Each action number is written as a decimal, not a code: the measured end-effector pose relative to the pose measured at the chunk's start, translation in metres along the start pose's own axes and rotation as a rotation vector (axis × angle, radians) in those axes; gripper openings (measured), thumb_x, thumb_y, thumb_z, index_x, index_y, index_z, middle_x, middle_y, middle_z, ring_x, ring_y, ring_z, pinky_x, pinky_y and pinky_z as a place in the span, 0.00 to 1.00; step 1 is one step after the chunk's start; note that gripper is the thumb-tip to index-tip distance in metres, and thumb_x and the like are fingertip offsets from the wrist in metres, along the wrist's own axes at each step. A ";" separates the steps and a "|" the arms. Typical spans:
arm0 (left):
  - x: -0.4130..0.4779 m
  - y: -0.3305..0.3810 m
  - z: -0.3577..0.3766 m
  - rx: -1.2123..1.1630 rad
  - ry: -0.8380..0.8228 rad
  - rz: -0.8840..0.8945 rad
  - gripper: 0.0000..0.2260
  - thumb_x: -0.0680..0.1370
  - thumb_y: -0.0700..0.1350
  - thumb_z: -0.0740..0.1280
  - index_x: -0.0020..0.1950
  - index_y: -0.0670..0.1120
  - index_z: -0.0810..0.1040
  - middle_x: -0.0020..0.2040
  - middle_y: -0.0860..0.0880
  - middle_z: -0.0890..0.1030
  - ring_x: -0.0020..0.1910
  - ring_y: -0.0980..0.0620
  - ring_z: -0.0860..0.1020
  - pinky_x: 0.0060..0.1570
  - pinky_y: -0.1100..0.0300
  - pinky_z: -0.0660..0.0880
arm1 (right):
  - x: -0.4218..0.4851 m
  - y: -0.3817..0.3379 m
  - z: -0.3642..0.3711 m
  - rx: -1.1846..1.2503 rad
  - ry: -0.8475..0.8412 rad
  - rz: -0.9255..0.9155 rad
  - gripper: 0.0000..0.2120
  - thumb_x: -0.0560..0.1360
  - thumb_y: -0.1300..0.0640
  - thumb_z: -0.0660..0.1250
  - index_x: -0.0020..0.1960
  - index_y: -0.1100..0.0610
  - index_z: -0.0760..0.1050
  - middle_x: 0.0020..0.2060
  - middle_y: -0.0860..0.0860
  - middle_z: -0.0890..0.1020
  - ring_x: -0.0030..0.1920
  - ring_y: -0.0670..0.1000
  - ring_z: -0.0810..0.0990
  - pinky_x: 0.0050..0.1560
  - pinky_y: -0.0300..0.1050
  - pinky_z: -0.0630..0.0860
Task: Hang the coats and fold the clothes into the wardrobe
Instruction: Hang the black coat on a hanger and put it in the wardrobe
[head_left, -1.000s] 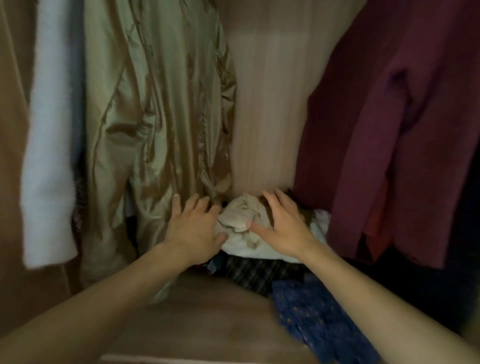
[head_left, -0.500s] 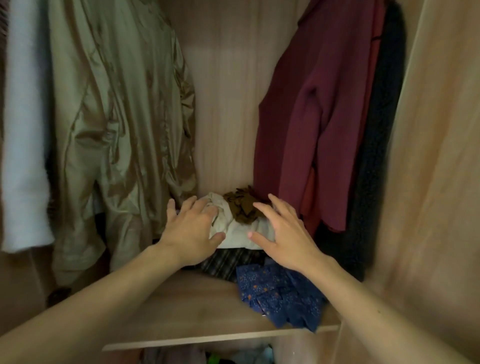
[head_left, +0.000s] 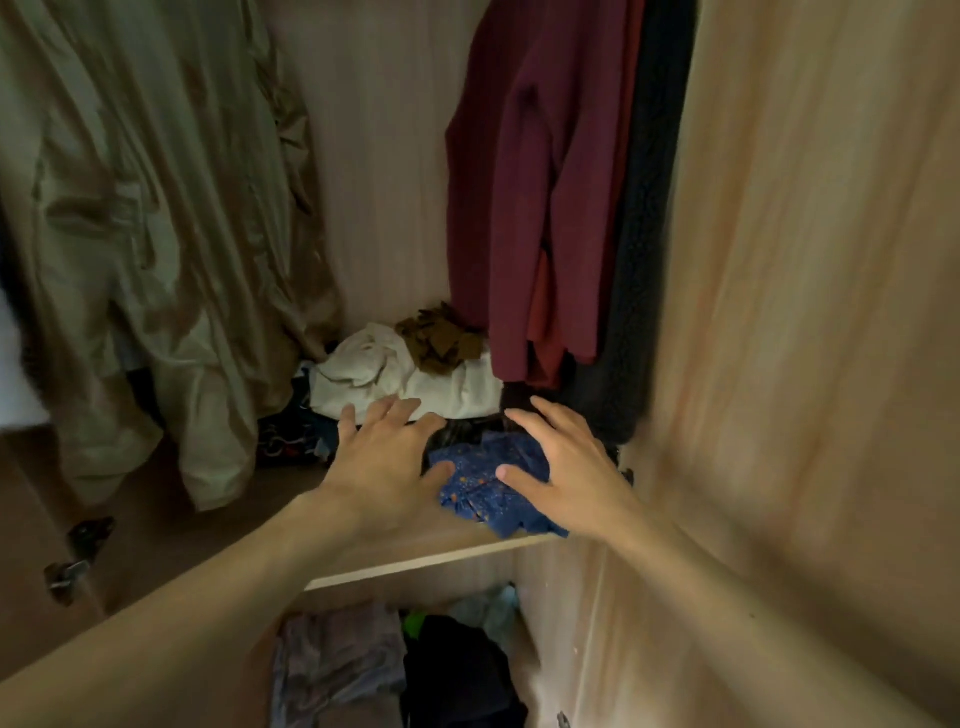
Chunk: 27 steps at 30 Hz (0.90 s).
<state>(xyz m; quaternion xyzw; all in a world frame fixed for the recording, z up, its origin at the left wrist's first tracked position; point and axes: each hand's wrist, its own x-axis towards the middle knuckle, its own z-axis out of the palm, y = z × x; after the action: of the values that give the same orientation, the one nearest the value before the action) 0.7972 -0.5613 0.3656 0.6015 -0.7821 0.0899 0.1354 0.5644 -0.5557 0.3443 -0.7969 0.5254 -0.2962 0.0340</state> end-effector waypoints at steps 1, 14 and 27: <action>-0.001 0.005 -0.001 -0.028 -0.005 0.022 0.26 0.78 0.63 0.61 0.74 0.57 0.65 0.77 0.50 0.61 0.78 0.46 0.53 0.73 0.35 0.47 | -0.008 0.000 -0.006 -0.021 0.012 0.020 0.33 0.75 0.40 0.66 0.76 0.46 0.61 0.78 0.51 0.59 0.77 0.53 0.54 0.73 0.57 0.61; -0.044 0.122 0.049 -0.439 -0.177 0.575 0.22 0.80 0.61 0.60 0.73 0.58 0.68 0.78 0.51 0.60 0.76 0.47 0.53 0.72 0.42 0.61 | -0.198 -0.020 -0.080 -0.487 -0.063 0.543 0.33 0.77 0.40 0.64 0.77 0.49 0.59 0.78 0.55 0.57 0.76 0.59 0.58 0.72 0.58 0.63; -0.163 0.313 0.011 -0.523 -0.218 1.092 0.23 0.79 0.62 0.59 0.73 0.57 0.69 0.77 0.45 0.63 0.77 0.45 0.57 0.73 0.45 0.60 | -0.453 -0.076 -0.173 -0.635 0.083 1.039 0.33 0.77 0.38 0.63 0.77 0.48 0.59 0.78 0.55 0.56 0.77 0.58 0.57 0.71 0.61 0.64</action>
<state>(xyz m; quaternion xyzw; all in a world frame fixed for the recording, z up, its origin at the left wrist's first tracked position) 0.5331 -0.3339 0.3100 0.0665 -0.9828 -0.1106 0.1320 0.4154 -0.0894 0.3166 -0.3954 0.9090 -0.1006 -0.0855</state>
